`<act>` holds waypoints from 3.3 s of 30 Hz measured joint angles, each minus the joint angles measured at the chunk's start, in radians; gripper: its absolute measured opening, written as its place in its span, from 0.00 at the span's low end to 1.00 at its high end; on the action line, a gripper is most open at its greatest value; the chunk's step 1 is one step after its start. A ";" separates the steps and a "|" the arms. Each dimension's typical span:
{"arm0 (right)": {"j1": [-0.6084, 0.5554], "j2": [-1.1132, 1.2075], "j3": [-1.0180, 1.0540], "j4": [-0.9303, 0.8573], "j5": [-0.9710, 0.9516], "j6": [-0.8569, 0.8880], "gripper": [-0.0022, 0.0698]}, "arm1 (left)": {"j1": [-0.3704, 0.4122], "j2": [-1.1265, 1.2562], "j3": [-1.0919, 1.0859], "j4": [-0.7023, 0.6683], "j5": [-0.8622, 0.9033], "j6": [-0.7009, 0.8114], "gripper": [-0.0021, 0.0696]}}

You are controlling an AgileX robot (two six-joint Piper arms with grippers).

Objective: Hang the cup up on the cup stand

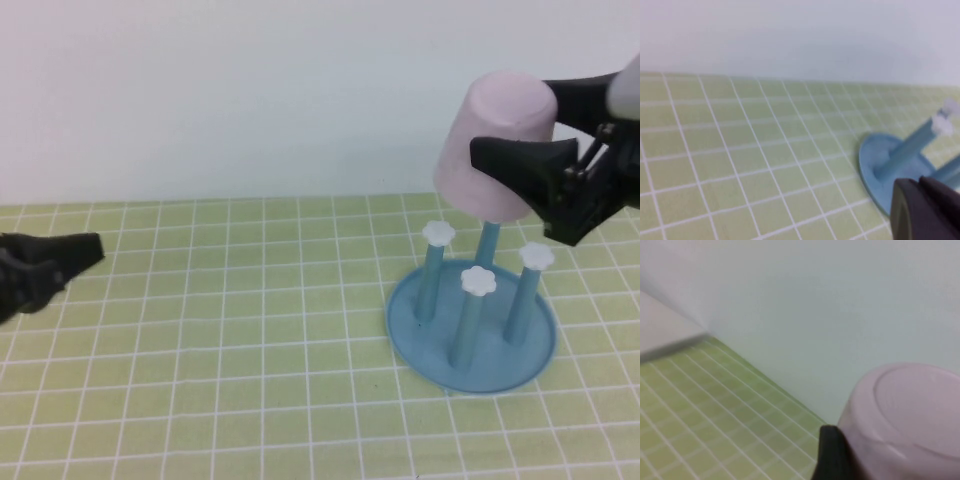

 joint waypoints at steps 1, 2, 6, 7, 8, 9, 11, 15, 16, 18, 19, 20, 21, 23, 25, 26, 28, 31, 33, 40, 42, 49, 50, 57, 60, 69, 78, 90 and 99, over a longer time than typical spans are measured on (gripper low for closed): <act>0.019 0.008 -0.002 0.004 -0.048 -0.012 0.74 | 0.015 -0.019 -0.002 0.000 0.002 -0.018 0.03; 0.032 0.019 -0.003 0.007 -0.088 -0.020 0.74 | 0.022 -0.039 -0.002 0.003 0.005 -0.034 0.03; 0.047 0.080 -0.019 0.021 -0.148 -0.026 0.74 | 0.024 -0.128 -0.002 0.059 0.021 -0.056 0.03; 0.047 0.099 -0.025 0.021 -0.150 -0.024 0.74 | 0.024 -0.153 -0.002 0.075 0.030 -0.070 0.03; 0.047 0.119 -0.035 0.021 -0.150 -0.022 0.74 | 0.024 -0.178 -0.002 0.097 0.034 -0.094 0.03; 0.047 0.139 -0.044 0.021 -0.150 -0.016 0.74 | 0.024 -0.197 -0.002 0.120 0.034 -0.123 0.03; 0.047 0.180 -0.066 0.023 -0.134 -0.006 0.74 | 0.024 -0.242 -0.002 0.161 0.038 -0.172 0.03; 0.047 0.252 -0.098 0.023 -0.101 -0.002 0.74 | 0.024 -0.318 -0.002 0.217 0.065 -0.213 0.03; 0.047 0.270 -0.106 0.023 -0.098 -0.002 0.74 | 0.024 -0.332 -0.002 0.231 0.073 -0.228 0.03; 0.049 0.305 -0.112 0.023 -0.098 -0.002 0.74 | 0.024 -0.349 -0.002 0.258 0.082 -0.265 0.03; 0.049 0.321 -0.112 0.023 -0.103 -0.002 0.74 | 0.024 -0.358 -0.002 0.269 0.089 -0.277 0.03; 0.049 0.339 -0.112 0.023 -0.108 -0.002 0.74 | 0.024 -0.363 -0.002 0.272 0.101 -0.287 0.03; 0.049 0.352 -0.112 0.025 -0.111 -0.004 0.74 | 0.024 -0.369 -0.002 0.272 0.109 -0.294 0.03; 0.049 0.388 -0.114 0.025 -0.113 -0.015 0.74 | 0.024 -0.383 -0.002 0.272 0.131 -0.298 0.03; 0.049 0.414 -0.123 0.040 -0.109 -0.023 0.74 | 0.024 -0.389 -0.002 0.272 0.147 -0.301 0.03; 0.049 0.424 -0.127 0.044 -0.109 -0.027 0.74 | 0.024 -0.389 -0.002 0.272 0.154 -0.301 0.03; 0.049 0.453 -0.130 0.044 -0.109 -0.035 0.74 | 0.024 -0.389 -0.002 0.272 0.157 -0.301 0.03; 0.049 0.490 -0.130 0.042 -0.121 -0.038 0.74 | 0.024 -0.389 -0.002 0.272 0.167 -0.306 0.03; 0.049 0.499 -0.130 0.040 -0.132 -0.038 0.74 | 0.024 -0.389 -0.002 0.272 0.177 -0.308 0.03; 0.049 0.499 -0.148 0.040 -0.135 -0.021 0.92 | 0.024 -0.389 -0.002 0.276 0.179 -0.309 0.03; 0.049 0.496 -0.153 0.040 -0.135 -0.018 0.96 | 0.024 -0.389 -0.002 0.284 0.179 -0.309 0.03; 0.049 0.431 -0.155 0.040 -0.140 -0.015 0.99 | 0.024 -0.396 -0.002 0.298 0.207 -0.309 0.03; 0.049 0.416 -0.155 0.040 -0.140 -0.010 0.99 | 0.024 -0.404 -0.002 0.299 0.207 -0.309 0.03; 0.049 0.247 -0.155 0.028 -0.142 0.049 0.58 | -0.005 -0.467 -0.002 0.332 0.219 -0.309 0.03; 0.049 0.134 -0.155 -0.024 -0.148 0.067 0.22 | -0.041 -0.507 -0.002 0.380 0.231 -0.314 0.03; 0.049 -0.299 -0.014 -0.061 -0.230 0.182 0.03 | -0.151 -0.651 -0.002 0.545 0.236 -0.426 0.03; 0.049 -0.696 0.420 -0.056 -0.246 0.242 0.03 | -0.188 -0.721 -0.002 0.621 0.154 -0.484 0.03; 0.049 -0.838 0.749 0.037 -0.482 0.250 0.03 | -0.204 -0.717 -0.002 0.632 0.103 -0.486 0.03; 0.049 -0.838 0.799 0.044 -0.485 0.250 0.03 | -0.204 -0.717 -0.002 0.579 0.123 -0.500 0.03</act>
